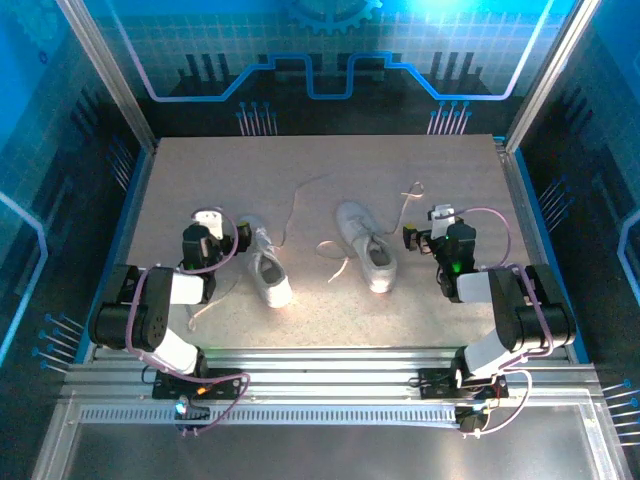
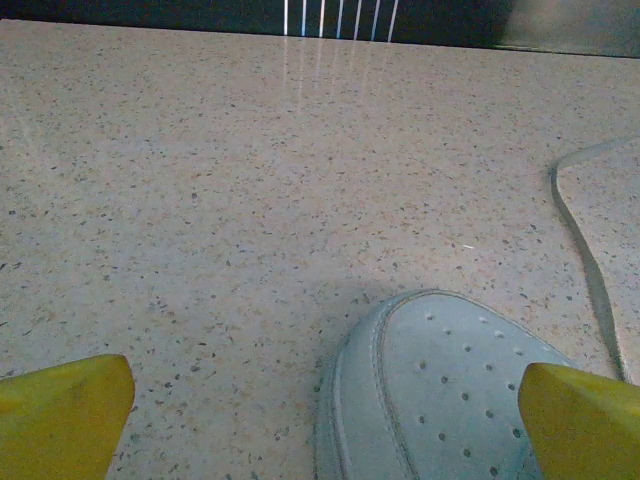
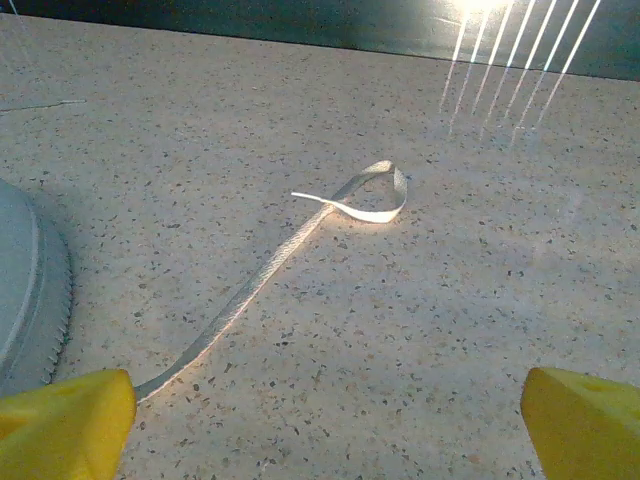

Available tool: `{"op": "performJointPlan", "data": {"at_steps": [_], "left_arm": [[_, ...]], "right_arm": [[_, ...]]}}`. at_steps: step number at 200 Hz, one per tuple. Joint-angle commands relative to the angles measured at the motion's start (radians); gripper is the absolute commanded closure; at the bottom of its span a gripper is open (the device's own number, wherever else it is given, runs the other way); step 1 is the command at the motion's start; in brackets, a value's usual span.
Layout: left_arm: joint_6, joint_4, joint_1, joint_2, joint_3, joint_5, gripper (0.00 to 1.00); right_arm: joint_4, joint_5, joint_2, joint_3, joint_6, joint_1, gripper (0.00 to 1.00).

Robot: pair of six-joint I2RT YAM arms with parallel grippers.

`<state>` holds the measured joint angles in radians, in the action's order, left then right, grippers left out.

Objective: Tie the shoes

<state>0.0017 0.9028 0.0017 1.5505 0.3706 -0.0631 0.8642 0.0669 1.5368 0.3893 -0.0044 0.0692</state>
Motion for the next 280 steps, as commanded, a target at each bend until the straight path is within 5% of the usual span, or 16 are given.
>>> {"op": "performJointPlan", "data": {"at_steps": [1,219,251,280], "left_arm": [[0.007,0.008,-0.005,0.000,0.017,0.015,0.00],[-0.026,0.028,0.021,-0.058,-0.016,0.024,0.01],[-0.068,-0.098,0.021,-0.200,-0.024,-0.071,0.01],[-0.152,-0.392,0.021,-0.371,0.051,-0.146,0.01]], "right_arm": [[0.012,-0.016,0.002,0.013,-0.012,-0.006,0.00],[0.029,-0.029,-0.008,0.004,-0.010,-0.010,0.00],[-0.141,0.030,-0.137,0.041,-0.036,0.026,0.00],[-0.398,0.107,-0.251,0.176,-0.063,0.104,0.00]]}}
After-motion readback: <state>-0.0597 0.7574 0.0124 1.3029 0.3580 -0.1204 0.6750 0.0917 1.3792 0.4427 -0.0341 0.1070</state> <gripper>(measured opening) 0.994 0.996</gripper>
